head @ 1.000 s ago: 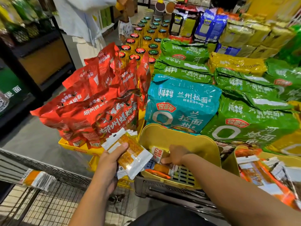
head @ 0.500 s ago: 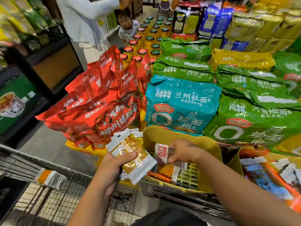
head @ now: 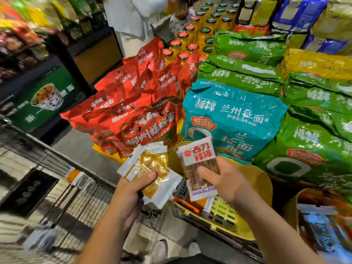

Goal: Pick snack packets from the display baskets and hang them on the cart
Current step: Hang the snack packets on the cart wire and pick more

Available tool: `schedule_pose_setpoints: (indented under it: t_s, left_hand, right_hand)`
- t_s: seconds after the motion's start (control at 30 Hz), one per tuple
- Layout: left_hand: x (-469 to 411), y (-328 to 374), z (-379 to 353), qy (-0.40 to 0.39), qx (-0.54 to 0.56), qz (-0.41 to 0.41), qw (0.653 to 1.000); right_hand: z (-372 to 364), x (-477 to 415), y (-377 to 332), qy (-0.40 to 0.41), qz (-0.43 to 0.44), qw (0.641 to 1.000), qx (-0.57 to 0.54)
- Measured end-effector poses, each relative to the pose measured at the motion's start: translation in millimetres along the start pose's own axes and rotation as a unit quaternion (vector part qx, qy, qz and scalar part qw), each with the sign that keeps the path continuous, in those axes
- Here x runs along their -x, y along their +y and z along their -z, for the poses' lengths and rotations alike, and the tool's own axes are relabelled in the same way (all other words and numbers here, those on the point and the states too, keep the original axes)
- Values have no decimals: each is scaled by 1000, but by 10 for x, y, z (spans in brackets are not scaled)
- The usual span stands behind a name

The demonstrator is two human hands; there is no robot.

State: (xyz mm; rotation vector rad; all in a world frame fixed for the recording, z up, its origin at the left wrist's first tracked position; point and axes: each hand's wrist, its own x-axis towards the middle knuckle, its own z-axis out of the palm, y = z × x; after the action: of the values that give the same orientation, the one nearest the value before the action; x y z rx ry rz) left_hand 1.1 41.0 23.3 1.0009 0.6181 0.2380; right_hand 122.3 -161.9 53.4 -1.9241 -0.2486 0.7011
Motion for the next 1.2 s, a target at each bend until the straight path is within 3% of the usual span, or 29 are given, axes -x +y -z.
schedule_pose_setpoints:
  t_s: [0.13, 0.3, 0.63, 0.8, 1.03, 1.2]
  left_hand:
    - [210, -49, 41, 34, -42, -9, 998]
    - [470, -89, 139, 77, -86, -13, 993]
    - [1005, 61, 908, 183, -24, -38, 982]
    - [1390, 125, 1773, 267, 49, -47, 961]
    - [2008, 420, 3060, 282, 64, -67, 955]
    - [2219, 439, 3997, 320, 73, -76, 941]
  right_hand:
    - [-314, 60, -15, -80, 5, 995, -54]
    - [-644, 77, -110, -109, 91, 979, 147]
    - [-1667, 290, -429, -205, 250, 907, 268]
    - [-2460, 349, -521, -294, 196, 918, 178]
    - [-3729, 697, -611, -365, 107, 922, 67]
    - [-4423, 827, -609, -345, 80, 932, 78]
